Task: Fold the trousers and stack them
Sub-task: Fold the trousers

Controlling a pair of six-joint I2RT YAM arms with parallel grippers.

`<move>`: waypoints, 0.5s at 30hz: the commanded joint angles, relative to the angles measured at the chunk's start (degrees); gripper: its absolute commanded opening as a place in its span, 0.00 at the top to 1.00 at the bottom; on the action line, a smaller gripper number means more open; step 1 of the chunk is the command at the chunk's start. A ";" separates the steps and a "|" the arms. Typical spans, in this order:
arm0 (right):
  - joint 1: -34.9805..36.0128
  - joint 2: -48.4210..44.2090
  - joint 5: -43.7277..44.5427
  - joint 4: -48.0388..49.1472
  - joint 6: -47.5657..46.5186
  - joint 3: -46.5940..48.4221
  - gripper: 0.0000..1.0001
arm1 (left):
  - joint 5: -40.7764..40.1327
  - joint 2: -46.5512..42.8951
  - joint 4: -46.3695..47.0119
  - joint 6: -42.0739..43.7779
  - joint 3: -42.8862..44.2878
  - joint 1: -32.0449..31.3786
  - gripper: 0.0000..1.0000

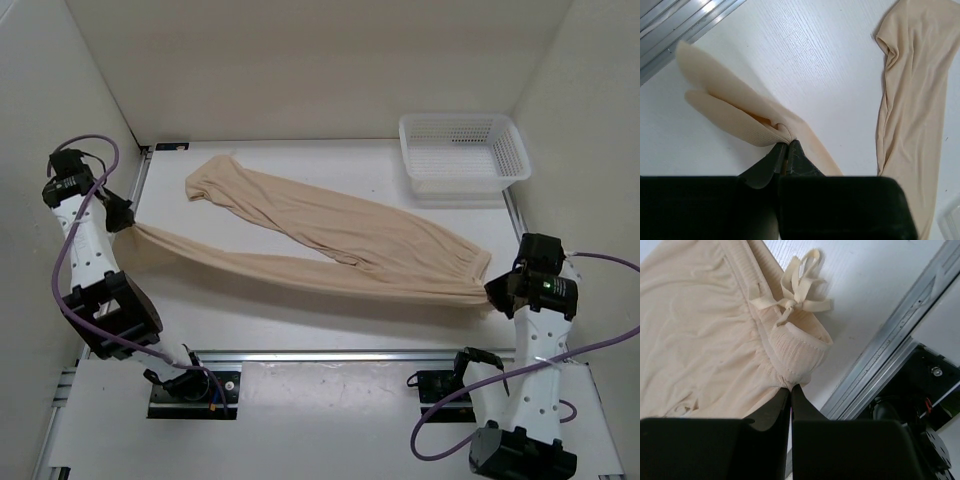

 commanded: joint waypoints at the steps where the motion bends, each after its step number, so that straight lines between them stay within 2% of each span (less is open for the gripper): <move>1: 0.26 -0.92 5.94 -2.64 1.57 4.15 1.00 | -0.19 -2.29 -0.25 3.29 1.65 -0.01 0.89; 4: 0.26 0.21 9.73 -2.12 0.95 6.43 1.00 | -0.18 1.22 -0.25 3.83 6.57 -2.64 0.89; 11: 0.26 7.16 11.33 4.47 0.95 7.58 1.00 | -1.84 12.02 -0.25 2.51 18.26 -7.91 0.89; 14: 0.26 11.90 12.12 6.67 0.95 9.07 1.00 | -3.34 19.49 -0.25 1.98 26.51 -10.03 0.89; 15: 0.26 14.70 12.73 7.81 0.95 9.60 1.00 | -3.87 24.12 -1.38 1.37 31.75 -11.34 0.89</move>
